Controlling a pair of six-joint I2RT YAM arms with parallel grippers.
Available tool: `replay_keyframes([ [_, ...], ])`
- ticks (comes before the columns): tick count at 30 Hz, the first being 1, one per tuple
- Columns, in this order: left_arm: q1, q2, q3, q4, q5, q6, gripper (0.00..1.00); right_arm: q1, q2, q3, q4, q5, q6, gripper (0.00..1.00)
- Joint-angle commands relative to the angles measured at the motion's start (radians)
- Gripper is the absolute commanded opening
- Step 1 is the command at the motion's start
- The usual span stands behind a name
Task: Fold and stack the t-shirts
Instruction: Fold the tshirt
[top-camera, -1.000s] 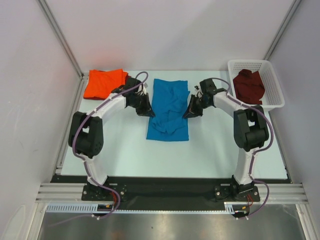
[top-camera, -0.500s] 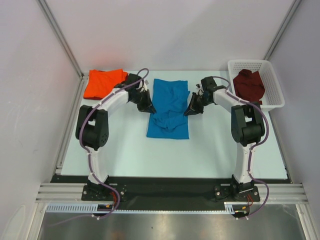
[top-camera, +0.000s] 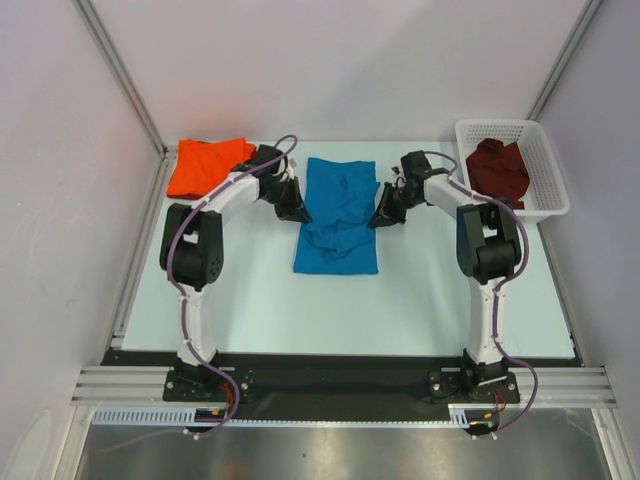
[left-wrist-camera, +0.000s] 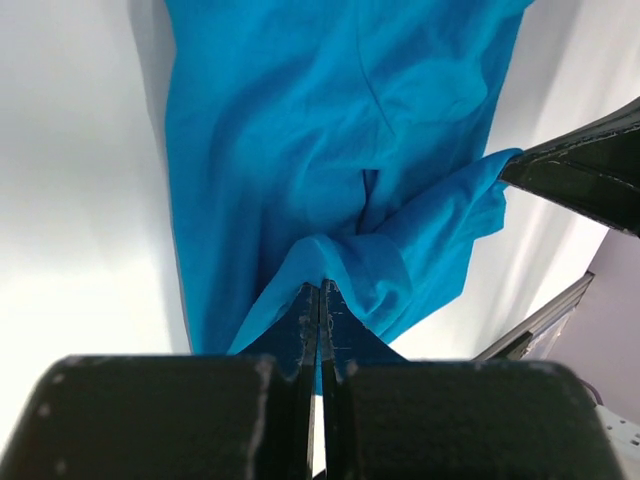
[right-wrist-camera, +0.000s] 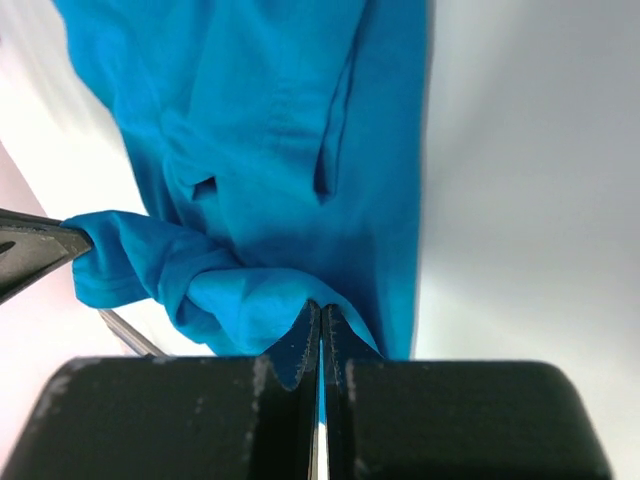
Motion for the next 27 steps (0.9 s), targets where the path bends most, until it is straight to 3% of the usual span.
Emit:
replay_keyframes([
  [1, 0.012, 0.024, 0.053, -0.001, 0.019, -0.001, 0.0, -0.008, 0.017, 0.054, -0.024, 0.013, -0.031, 0.0],
  [8, 0.026, 0.063, 0.081, -0.025, -0.013, -0.002, 0.01, -0.03, 0.043, 0.065, -0.033, 0.012, -0.044, 0.0],
  [10, 0.029, 0.071, 0.087, -0.038, -0.024, -0.001, 0.08, -0.031, 0.049, 0.074, -0.039, 0.012, -0.046, 0.01],
  [11, 0.034, 0.071, 0.09, -0.041, -0.035, 0.001, 0.14, -0.031, 0.054, 0.08, -0.042, 0.007, -0.047, 0.06],
  [12, 0.035, 0.07, 0.09, -0.038, -0.038, -0.001, 0.27, -0.031, 0.054, 0.087, -0.047, 0.004, -0.052, 0.11],
  [13, 0.037, 0.065, 0.094, -0.044, -0.041, -0.001, 0.32, -0.031, 0.054, 0.096, -0.059, 0.003, -0.055, 0.17],
  [14, 0.038, 0.057, 0.096, -0.047, -0.053, 0.002, 0.36, -0.031, 0.055, 0.107, -0.068, 0.004, -0.061, 0.3],
  [18, 0.04, -0.016, 0.093, -0.053, -0.107, 0.022, 0.45, -0.033, 0.034, 0.195, -0.134, 0.039, -0.104, 0.51],
  [22, 0.04, -0.123, 0.064, -0.07, -0.156, 0.039, 0.45, -0.014, -0.023, 0.245, -0.232, 0.125, -0.144, 0.55],
  [27, -0.022, -0.327, -0.129, -0.05, -0.197, 0.044, 0.38, 0.113, -0.09, 0.214, -0.375, 0.3, -0.189, 0.51],
])
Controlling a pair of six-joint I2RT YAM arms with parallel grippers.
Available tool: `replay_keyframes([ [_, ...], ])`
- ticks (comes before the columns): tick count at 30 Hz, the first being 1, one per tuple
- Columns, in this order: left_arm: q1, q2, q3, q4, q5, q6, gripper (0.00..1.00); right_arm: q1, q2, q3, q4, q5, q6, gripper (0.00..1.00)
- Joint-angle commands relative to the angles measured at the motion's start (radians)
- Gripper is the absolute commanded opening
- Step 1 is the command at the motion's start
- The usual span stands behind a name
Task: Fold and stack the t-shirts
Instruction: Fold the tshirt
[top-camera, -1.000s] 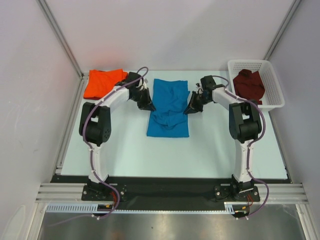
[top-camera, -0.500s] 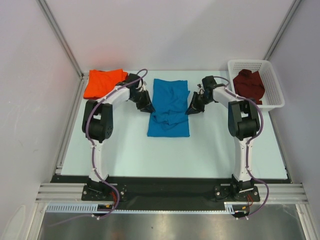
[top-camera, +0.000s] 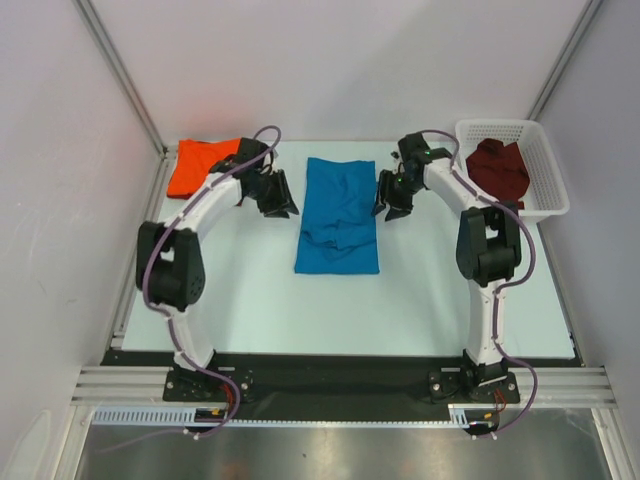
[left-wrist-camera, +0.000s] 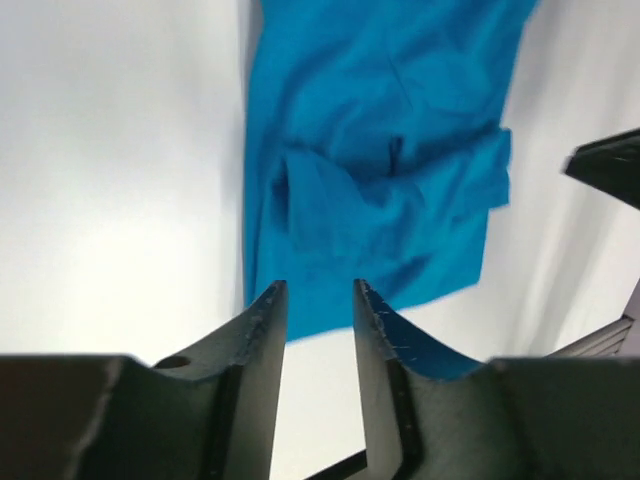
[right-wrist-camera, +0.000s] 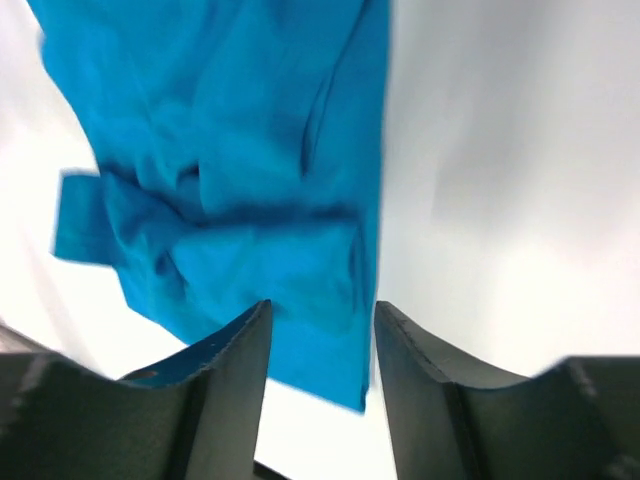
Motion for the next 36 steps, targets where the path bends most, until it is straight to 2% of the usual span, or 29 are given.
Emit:
replay_keyframes([
  [1, -0.062, -0.185, -0.099, 0.003, -0.066, 0.029, 0.36, 0.123, -0.096, -0.003, -0.13, 0.142, -0.043, 0.48],
  [2, -0.097, -0.209, -0.163, 0.008, -0.077, 0.027, 0.35, 0.173, -0.116, -0.029, -0.13, 0.191, -0.021, 0.42],
  [3, -0.114, -0.27, -0.197, 0.031, -0.089, 0.021, 0.32, 0.196, -0.125, -0.04, -0.124, 0.218, -0.003, 0.4],
  [7, -0.173, -0.367, -0.359, 0.106, -0.103, -0.009, 0.31, 0.296, -0.133, -0.075, -0.079, 0.292, 0.068, 0.41],
  [11, -0.179, -0.366, -0.466, 0.157, -0.072, -0.032, 0.29, 0.353, -0.091, -0.068, -0.078, 0.337, 0.149, 0.41],
  [19, -0.163, -0.372, -0.515, 0.174, -0.049, -0.009, 0.28, 0.402, -0.085, -0.161, 0.045, 0.374, 0.297, 0.38],
  [24, -0.16, -0.449, -0.572, 0.152, -0.071, -0.017, 0.29, 0.41, -0.019, -0.1, 0.051, 0.458, 0.28, 0.37],
  [33, -0.124, -0.533, -0.593, 0.1, -0.065, 0.015, 0.29, 0.39, 0.059, -0.043, 0.062, 0.483, 0.272, 0.38],
  [36, -0.119, -0.549, -0.598, 0.1, -0.066, 0.021, 0.3, 0.378, 0.096, 0.032, 0.042, 0.492, 0.26, 0.38],
])
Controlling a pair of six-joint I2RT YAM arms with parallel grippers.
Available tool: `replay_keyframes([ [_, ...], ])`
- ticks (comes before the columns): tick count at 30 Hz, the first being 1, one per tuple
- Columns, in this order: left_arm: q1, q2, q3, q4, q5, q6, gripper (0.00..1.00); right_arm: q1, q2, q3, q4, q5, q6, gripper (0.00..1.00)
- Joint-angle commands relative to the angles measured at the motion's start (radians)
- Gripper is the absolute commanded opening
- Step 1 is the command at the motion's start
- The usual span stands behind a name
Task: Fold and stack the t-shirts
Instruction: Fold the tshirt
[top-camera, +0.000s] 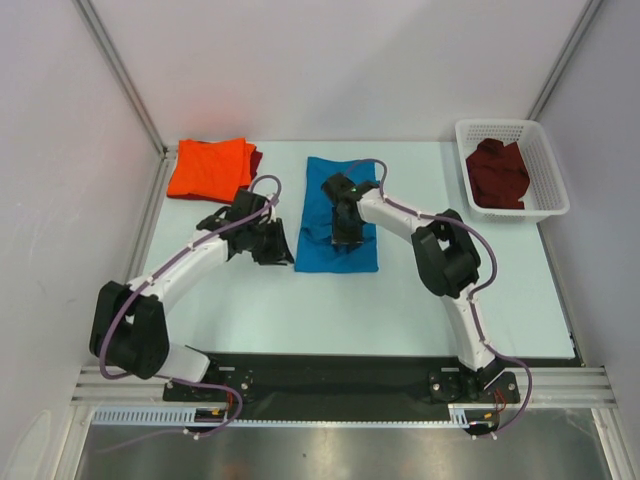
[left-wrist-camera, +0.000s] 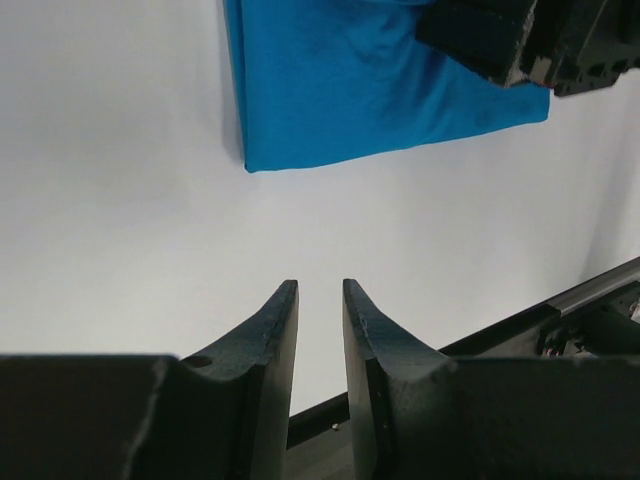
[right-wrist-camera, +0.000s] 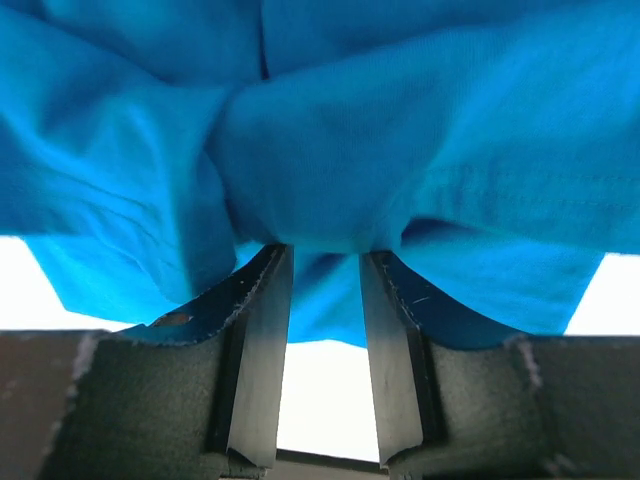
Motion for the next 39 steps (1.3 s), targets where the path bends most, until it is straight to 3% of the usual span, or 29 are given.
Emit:
replay_keyframes([
  [1, 0.013, -0.043, -0.017, -0.001, -0.001, 0.03, 0.29, -0.019, 0.046, 0.108, 0.005, 0.061, -0.015, 0.38],
  [14, 0.023, -0.069, -0.054, 0.0, 0.028, 0.032, 0.29, -0.065, 0.121, 0.203, 0.01, 0.061, -0.036, 0.39],
  [25, 0.025, -0.061, -0.02, -0.008, 0.038, 0.034, 0.31, -0.137, 0.297, 0.697, -0.13, 0.069, -0.144, 0.41],
  [29, 0.025, -0.028, 0.047, 0.011, 0.047, 0.029, 0.32, -0.163, 0.218, 0.631, -0.083, 0.068, -0.182, 0.47],
  [33, 0.025, 0.06, 0.114, 0.08, 0.091, -0.003, 0.32, -0.169, 0.165, 0.579, -0.075, 0.042, -0.22, 0.46],
  [39, 0.025, 0.244, 0.195, 0.324, 0.191, -0.109, 0.29, -0.175, 0.055, 0.391, -0.023, -0.078, -0.244, 0.42],
])
